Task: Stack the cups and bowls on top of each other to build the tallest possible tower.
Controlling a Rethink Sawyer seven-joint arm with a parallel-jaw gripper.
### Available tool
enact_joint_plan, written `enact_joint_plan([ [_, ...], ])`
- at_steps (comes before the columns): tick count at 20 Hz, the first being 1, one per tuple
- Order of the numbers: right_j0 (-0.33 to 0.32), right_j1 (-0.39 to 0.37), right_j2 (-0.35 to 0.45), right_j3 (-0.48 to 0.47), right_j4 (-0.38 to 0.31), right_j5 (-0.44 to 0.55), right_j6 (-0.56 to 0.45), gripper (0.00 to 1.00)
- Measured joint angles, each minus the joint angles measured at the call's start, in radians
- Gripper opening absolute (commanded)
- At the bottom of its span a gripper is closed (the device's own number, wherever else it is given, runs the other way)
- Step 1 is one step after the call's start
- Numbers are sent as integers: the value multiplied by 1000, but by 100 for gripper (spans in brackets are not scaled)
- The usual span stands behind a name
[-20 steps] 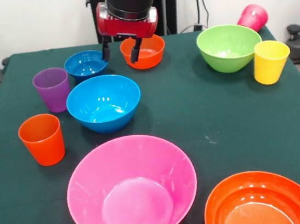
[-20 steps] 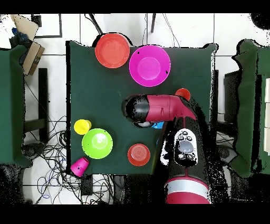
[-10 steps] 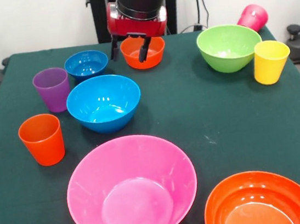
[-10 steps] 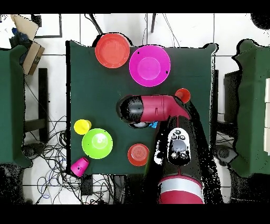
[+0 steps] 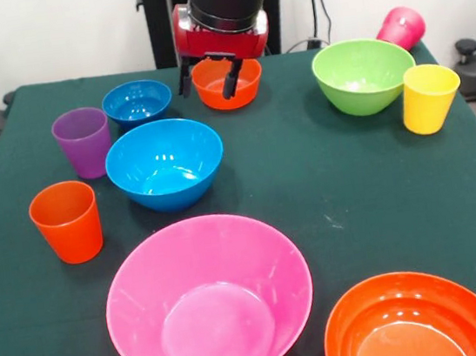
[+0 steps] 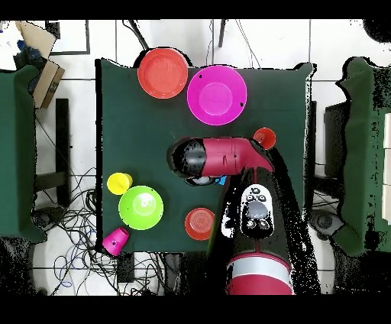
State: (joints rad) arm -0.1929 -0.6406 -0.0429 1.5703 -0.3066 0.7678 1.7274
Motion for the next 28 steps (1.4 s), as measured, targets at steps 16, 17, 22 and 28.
enact_joint_plan([
  [16, -2, 72, 0, 0, 0, -77, 0, 100],
  [17, -2, 82, 0, 0, 0, -83, 0, 100],
  [22, -2, 103, 0, 0, 0, -107, 0, 100],
  [28, -2, 125, -1, 0, 0, -127, 0, 100],
])
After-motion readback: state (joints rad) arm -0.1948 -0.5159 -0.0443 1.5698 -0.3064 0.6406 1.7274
